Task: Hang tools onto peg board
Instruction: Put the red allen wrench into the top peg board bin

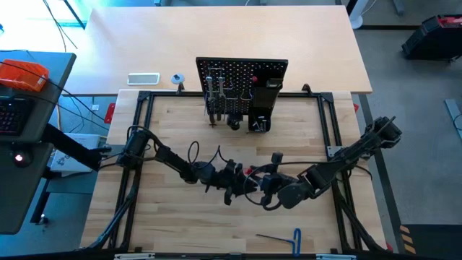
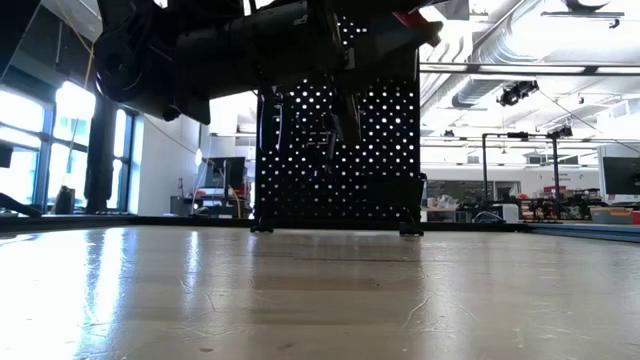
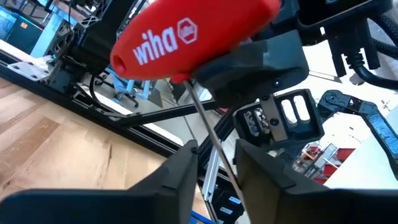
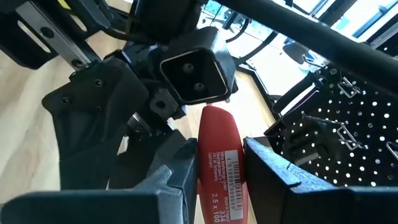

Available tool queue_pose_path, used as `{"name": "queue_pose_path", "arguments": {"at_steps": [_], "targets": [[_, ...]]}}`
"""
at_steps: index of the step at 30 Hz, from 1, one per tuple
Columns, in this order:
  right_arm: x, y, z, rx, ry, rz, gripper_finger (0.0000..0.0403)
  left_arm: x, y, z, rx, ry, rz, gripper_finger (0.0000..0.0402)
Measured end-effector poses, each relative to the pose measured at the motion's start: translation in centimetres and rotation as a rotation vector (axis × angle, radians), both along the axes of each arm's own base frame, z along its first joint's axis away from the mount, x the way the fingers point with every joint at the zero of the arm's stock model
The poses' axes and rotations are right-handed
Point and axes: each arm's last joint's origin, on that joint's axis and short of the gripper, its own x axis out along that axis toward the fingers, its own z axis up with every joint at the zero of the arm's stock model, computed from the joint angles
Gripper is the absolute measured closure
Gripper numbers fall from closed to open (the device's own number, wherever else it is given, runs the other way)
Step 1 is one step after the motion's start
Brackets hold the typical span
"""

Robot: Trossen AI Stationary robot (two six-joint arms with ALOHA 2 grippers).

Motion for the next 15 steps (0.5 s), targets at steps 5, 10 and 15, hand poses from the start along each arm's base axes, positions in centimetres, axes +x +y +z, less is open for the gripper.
{"name": "queue_pose_path", "arguments": {"at_steps": [5,10,15], "targets": [[-0.2,-0.2,-0.3,0.006,0.019,-0.025,0.0305,0.1,0.5,0.0,0.001,0.002,0.012,0.0326],[-0.4,-0.3,-0.6,0.013,0.041,-0.044,0.0305,0.3,1.2,-0.2,0.002,0.017,0.040,0.0327],[-0.5,-0.4,-0.7,-0.003,0.053,-0.049,0.0305,0.5,1.7,-0.5,0.019,0.050,0.051,0.0328]]}}
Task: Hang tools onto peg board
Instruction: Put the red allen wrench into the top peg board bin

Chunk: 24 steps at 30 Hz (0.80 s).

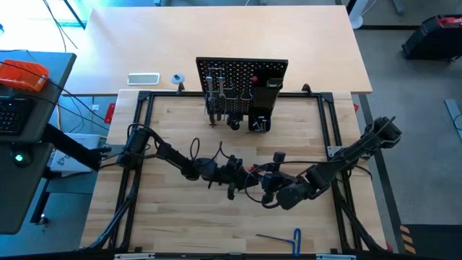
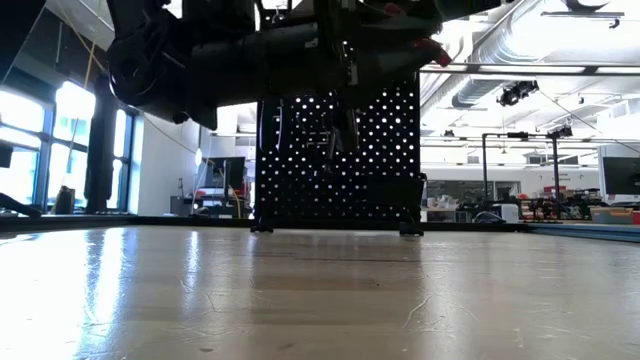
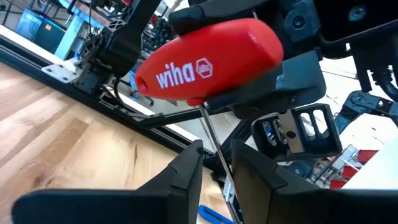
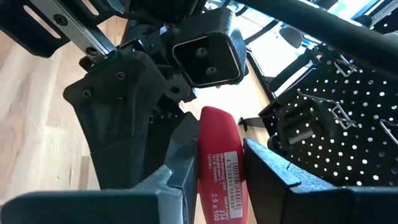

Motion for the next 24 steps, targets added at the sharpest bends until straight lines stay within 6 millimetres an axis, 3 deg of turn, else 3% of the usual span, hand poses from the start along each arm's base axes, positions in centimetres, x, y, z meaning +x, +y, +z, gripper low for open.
{"name": "queue_pose_path", "arguments": {"at_steps": [10,24], "targets": [[-0.35,-0.25,-0.39,-0.014,0.031,-0.031,0.0305,0.10,0.37,-0.36,0.064,0.027,0.021,0.0394],[-0.69,0.29,-0.46,0.014,0.029,-0.014,0.0304,0.15,0.54,-0.69,0.188,0.031,-0.032,0.0400]]}}
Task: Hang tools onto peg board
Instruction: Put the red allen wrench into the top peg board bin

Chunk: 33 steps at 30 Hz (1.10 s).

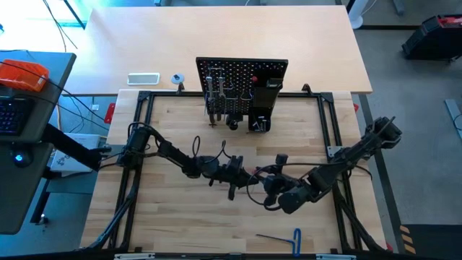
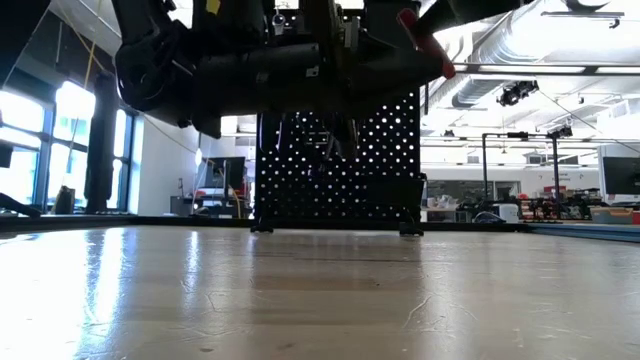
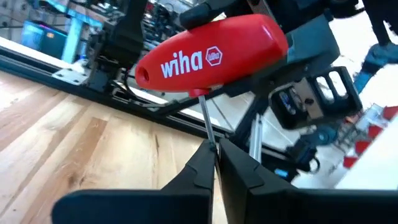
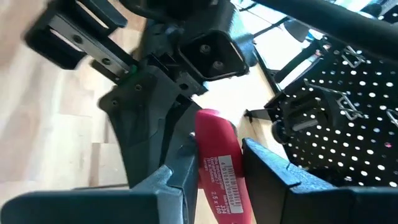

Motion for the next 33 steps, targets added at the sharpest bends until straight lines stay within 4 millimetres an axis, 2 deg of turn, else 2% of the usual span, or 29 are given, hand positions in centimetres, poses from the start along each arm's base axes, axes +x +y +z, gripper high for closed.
{"name": "queue_pose_path", "arguments": {"at_steps": [6,16,28,33], "targets": [[-0.4,1.1,0.3,0.035,-0.035,0.030,0.0297,0.0,-0.1,-0.1,0.086,-0.006,-0.055,0.0401],[-0.9,1.9,0.5,0.055,-0.078,0.028,0.0205,-0.1,-0.3,-0.2,0.147,-0.017,-0.122,0.0401],[-3.2,2.9,2.7,0.178,-0.154,0.085,0.0199,-0.3,-1.1,-0.2,0.234,-0.043,-0.166,0.0401],[-2.9,2.7,2.5,0.295,-0.109,0.136,0.0199,-0.5,-1.7,0.4,0.281,-0.103,-0.200,0.0401]]}}
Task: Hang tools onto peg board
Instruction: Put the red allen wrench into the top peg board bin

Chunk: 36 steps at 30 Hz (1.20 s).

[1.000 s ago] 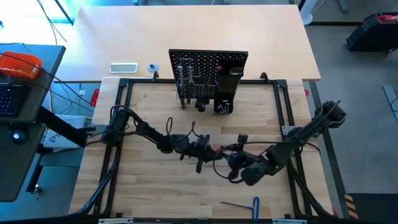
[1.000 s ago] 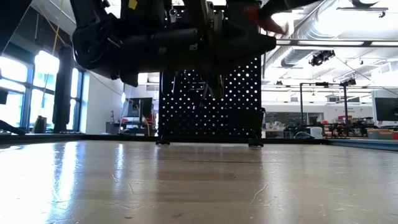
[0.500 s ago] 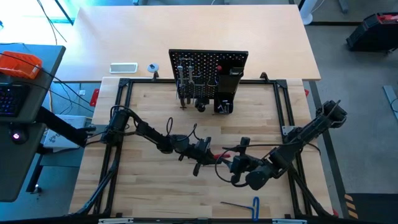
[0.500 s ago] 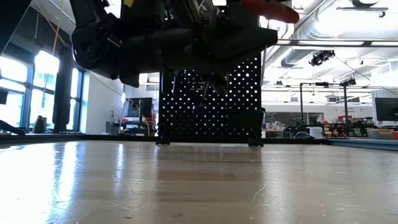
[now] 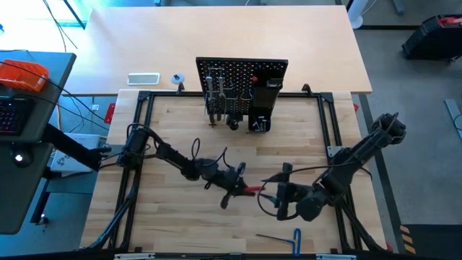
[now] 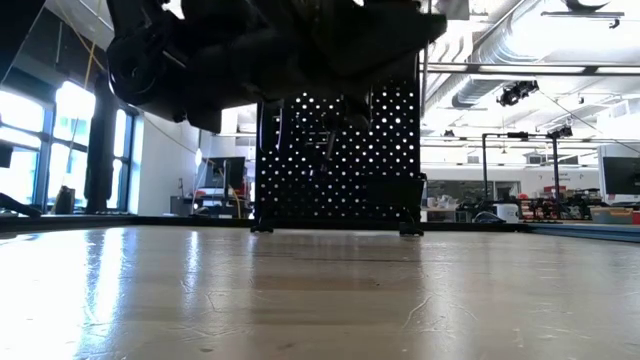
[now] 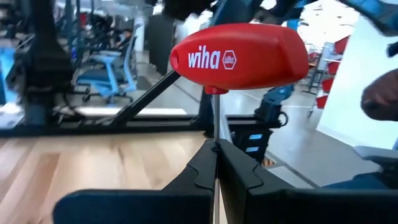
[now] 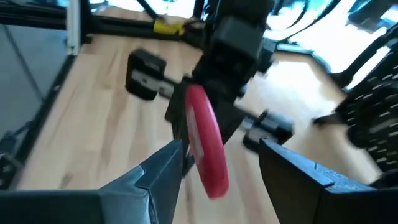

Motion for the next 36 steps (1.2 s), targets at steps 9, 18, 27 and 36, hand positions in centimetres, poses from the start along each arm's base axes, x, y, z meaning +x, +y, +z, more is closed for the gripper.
{"name": "queue_pose_path", "arguments": {"at_steps": [9,18,27,36], "targets": [[1.1,-0.5,0.2,0.089,-0.015,0.063,0.0199,-0.3,-0.9,1.1,0.043,-0.045,-0.025,0.0401],[3.2,-0.5,-0.3,0.148,-0.031,0.174,0.0215,-0.4,-0.9,1.2,0.041,-0.050,-0.020,0.0401],[3.5,-0.5,-0.7,0.123,-0.025,0.170,0.0287,-0.4,-0.9,1.2,0.041,-0.050,-0.020,0.0402],[3.5,-0.5,-0.6,0.132,-0.024,0.185,0.0302,-0.4,-0.9,1.2,0.041,-0.048,-0.021,0.0402]]}}
